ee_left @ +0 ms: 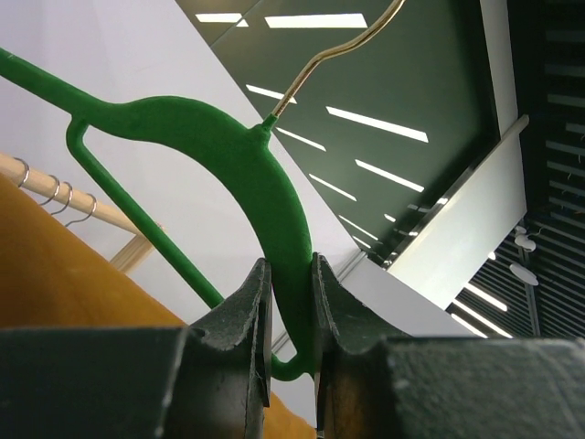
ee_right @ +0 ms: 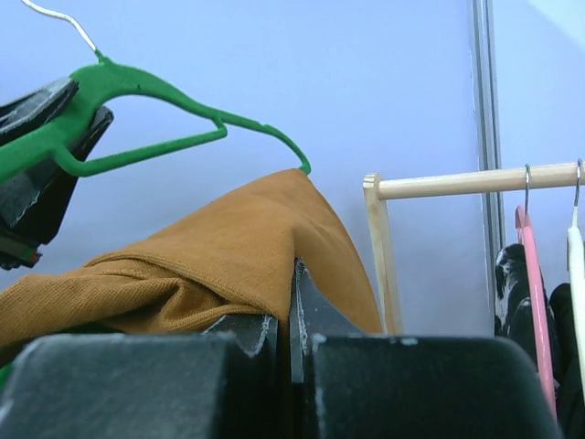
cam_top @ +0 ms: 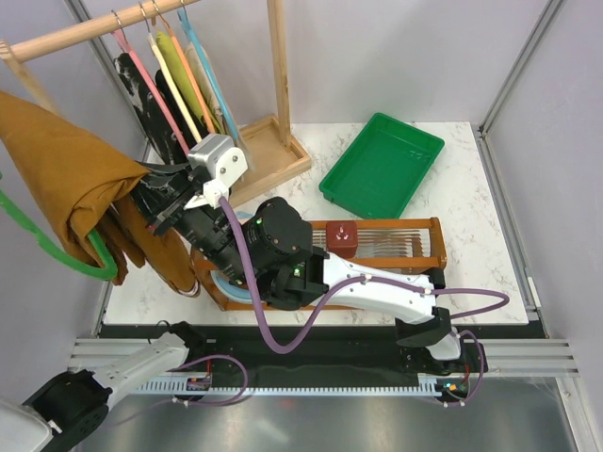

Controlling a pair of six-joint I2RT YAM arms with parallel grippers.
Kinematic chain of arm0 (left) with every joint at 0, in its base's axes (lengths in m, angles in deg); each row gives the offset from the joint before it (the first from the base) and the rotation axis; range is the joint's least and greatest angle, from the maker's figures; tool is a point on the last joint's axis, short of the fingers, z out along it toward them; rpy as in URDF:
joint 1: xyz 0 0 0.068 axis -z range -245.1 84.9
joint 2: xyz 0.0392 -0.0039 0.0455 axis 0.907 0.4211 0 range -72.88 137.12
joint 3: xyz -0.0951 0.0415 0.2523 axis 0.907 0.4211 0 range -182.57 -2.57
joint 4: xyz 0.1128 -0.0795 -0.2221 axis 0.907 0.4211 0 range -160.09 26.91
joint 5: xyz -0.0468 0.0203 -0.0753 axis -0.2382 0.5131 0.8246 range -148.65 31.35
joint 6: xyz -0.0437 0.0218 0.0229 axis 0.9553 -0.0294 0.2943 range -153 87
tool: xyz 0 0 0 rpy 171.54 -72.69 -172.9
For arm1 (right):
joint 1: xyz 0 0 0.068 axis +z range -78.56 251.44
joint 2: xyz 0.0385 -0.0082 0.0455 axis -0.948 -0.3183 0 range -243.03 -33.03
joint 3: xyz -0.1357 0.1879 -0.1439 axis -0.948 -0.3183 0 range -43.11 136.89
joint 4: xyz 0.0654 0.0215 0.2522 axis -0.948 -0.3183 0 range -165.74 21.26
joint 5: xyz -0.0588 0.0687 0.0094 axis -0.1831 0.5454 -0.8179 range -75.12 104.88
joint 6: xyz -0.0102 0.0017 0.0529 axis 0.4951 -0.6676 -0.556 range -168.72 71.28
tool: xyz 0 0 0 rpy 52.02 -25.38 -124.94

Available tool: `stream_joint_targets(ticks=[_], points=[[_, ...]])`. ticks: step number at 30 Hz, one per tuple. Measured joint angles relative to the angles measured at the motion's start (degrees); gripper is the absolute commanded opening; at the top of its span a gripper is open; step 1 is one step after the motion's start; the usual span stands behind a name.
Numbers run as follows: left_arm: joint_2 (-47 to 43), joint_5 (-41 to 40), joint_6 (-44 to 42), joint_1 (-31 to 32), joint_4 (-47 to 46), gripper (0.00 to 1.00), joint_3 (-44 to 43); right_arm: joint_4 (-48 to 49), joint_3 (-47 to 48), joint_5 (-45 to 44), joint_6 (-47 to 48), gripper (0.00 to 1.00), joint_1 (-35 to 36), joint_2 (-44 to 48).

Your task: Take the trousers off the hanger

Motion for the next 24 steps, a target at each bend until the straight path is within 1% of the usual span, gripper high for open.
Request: stream_joint_targets(ticks=[14,16,17,18,19,22,24], points=[[-0.2,-5.3,-0.2,5.2,2.1,0.02,-2.9,-0.1,-0.2,0.3,0.1,0.00,0.1,0.0],[-0.2,-5.7,-0.2,5.7,2.1,0.02,-2.9,0.0,-0.9,0.5,0.0,0.06,0.1,0.2],[-0.1,-5.9,-0.2,5.9,2.0,0.02,-3.0,0.0,-1.5,0.7,0.0,0.14,0.1,0.5],[0.0,-5.9,-0.2,6.0,2.0,0.02,-3.1,-0.1,-2.2,1.0,-0.3,0.18,0.1,0.7],[0.3,-6.1,-0.2,6.1,2.0,0.02,-3.5,-0.2,-2.8,1.4,-0.6,0.24,0.1,0.9],[1.5,-6.8,-0.2,6.6,1.3,0.02,-5.3,-1.2,-4.2,2.8,-1.6,0.32,0.2,1.3],[1.9,-7.0,-0.2,7.0,0.8,0.02,-5.9,-2.1,-5.8,3.6,-2.1,0.39,0.4,2.1]])
